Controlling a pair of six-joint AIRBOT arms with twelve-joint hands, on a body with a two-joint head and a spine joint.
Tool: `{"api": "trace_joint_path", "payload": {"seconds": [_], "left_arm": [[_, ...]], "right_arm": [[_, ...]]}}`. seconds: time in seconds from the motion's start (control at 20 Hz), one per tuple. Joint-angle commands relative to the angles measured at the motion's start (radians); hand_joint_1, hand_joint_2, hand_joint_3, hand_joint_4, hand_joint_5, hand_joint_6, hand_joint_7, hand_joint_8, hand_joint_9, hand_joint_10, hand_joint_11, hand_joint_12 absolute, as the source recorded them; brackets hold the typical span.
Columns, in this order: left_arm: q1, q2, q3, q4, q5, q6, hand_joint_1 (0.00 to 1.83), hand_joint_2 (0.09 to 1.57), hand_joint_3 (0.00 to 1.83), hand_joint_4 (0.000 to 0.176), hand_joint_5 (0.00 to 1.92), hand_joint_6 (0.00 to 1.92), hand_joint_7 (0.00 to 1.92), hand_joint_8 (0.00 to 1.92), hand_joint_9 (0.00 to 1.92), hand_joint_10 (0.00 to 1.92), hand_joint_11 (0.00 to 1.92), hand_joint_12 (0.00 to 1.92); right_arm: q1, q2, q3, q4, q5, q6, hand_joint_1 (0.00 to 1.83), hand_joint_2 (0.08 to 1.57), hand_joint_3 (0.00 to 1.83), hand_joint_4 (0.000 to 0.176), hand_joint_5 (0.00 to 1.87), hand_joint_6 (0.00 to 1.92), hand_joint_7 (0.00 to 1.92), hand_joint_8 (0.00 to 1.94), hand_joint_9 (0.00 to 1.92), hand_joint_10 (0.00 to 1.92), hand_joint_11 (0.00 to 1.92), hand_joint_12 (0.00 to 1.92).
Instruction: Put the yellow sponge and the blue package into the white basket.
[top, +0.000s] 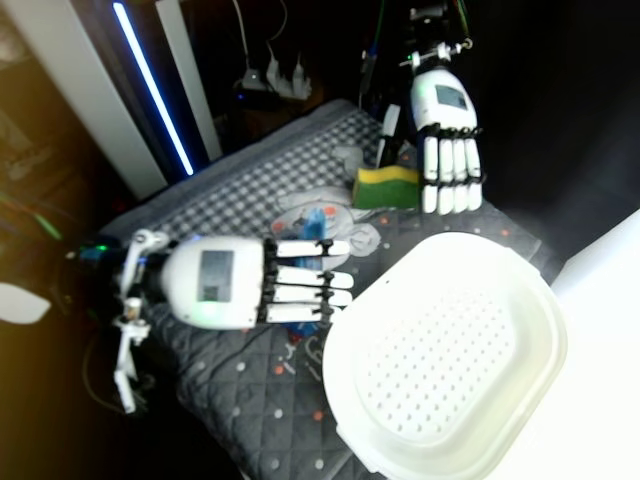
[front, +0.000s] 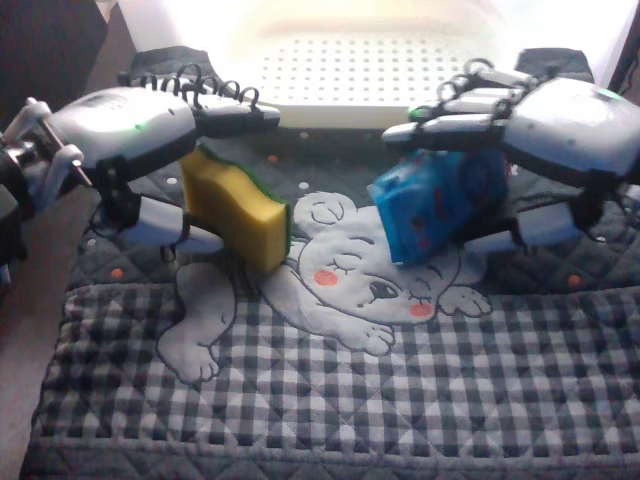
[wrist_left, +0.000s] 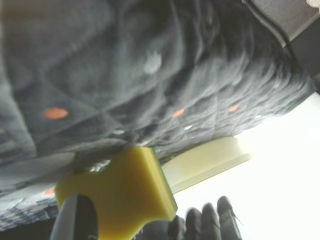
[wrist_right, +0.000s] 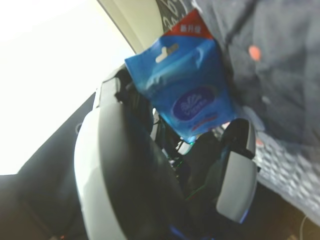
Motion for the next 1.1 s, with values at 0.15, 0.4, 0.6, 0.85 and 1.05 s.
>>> {"api": "trace_joint_path", "payload": {"seconds": [0.15,0.4,0.6,0.85,1.05], "left_arm": [[-0.017,-0.040,0.061,0.063,-0.047,-0.105,1.18,1.03,0.00,0.000,0.63,0.01,0.63,0.01,0.54,0.06,0.00,1.16],[-0.002,-0.040,0.055,0.057,-0.053,-0.106,1.14,1.10,0.00,0.000,0.96,0.76,0.97,0.03,0.86,0.18,0.31,1.31],[0.014,-0.029,0.051,0.000,-0.126,-0.106,1.22,1.12,0.00,0.000,1.03,0.80,0.92,1.17,0.85,0.57,0.38,1.42],[0.020,0.013,0.018,-0.105,-0.327,-0.106,1.27,1.08,0.00,0.000,1.08,0.63,1.07,1.04,0.92,0.96,0.61,1.53],[-0.064,-0.019,0.057,-0.112,-0.356,-0.101,1.25,1.07,0.00,0.000,1.12,0.67,1.04,0.98,0.98,0.70,0.68,1.35]], "right_arm": [[0.010,-0.012,0.017,0.002,0.039,0.001,1.22,0.97,0.00,0.087,0.71,0.02,0.67,0.01,0.69,0.05,0.31,0.99],[0.009,-0.011,0.014,-0.002,0.036,0.001,1.33,1.08,0.00,0.012,0.63,1.60,0.67,1.75,0.73,1.78,0.71,1.91],[0.009,0.017,-0.032,0.008,0.084,0.000,1.33,1.12,0.05,0.017,0.61,1.65,0.79,1.38,0.69,1.69,0.67,1.90],[0.009,0.081,-0.073,0.109,0.238,0.000,1.35,1.03,0.00,0.000,0.70,1.39,0.77,1.49,0.88,1.68,0.91,1.80],[0.010,0.085,-0.056,0.172,0.289,0.000,1.29,0.98,0.00,0.050,0.77,1.41,0.80,1.54,0.82,1.63,0.74,1.86]]}}
